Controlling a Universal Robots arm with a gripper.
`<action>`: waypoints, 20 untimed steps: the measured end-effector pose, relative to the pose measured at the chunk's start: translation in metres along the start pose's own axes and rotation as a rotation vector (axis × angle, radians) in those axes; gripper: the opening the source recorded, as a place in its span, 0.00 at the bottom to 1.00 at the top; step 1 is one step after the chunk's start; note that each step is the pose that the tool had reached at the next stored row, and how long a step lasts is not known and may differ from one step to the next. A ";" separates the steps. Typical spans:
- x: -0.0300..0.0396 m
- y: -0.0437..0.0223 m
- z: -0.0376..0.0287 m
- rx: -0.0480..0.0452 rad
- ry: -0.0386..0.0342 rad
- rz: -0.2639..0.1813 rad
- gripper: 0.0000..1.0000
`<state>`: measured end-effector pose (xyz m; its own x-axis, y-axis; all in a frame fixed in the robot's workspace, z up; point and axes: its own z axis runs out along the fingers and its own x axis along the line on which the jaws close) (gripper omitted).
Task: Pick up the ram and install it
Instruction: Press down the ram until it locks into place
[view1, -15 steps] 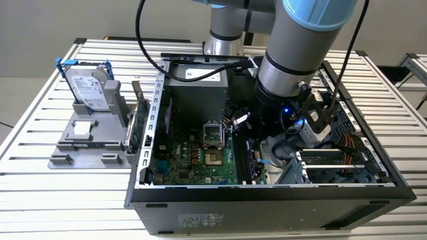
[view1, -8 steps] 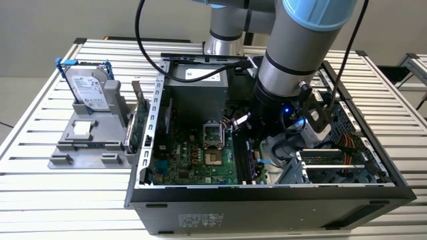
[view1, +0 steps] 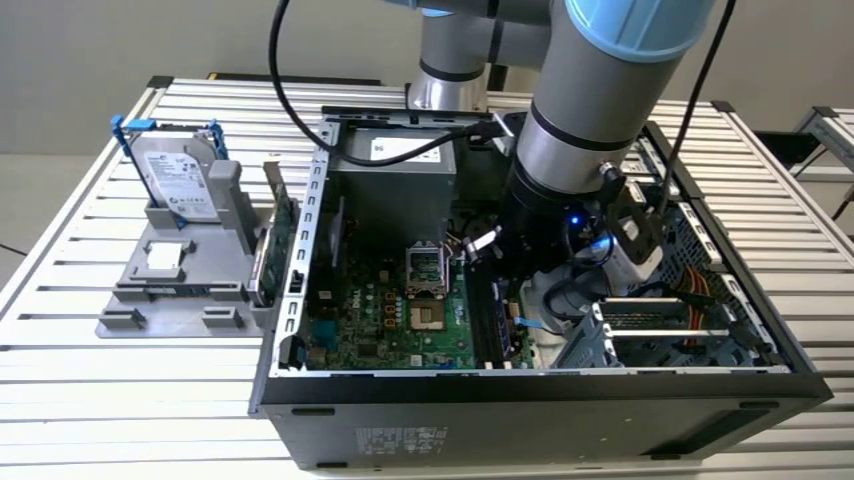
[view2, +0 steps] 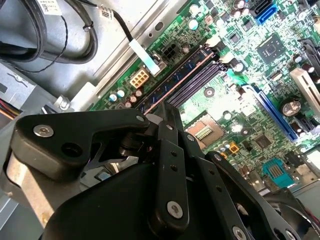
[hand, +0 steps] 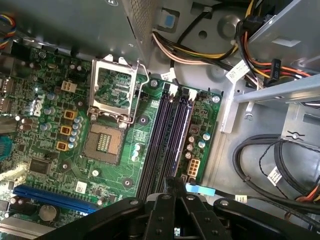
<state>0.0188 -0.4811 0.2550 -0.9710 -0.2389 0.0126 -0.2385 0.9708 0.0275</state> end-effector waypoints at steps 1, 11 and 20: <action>0.0000 0.0000 0.0000 -0.0002 0.0000 -0.003 0.00; 0.0000 0.0000 0.0000 -0.0011 0.0013 -0.036 0.00; 0.0000 0.0000 0.0000 -0.0054 0.0020 -0.066 0.00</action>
<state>0.0188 -0.4811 0.2550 -0.9532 -0.3022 0.0125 -0.3017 0.9528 0.0337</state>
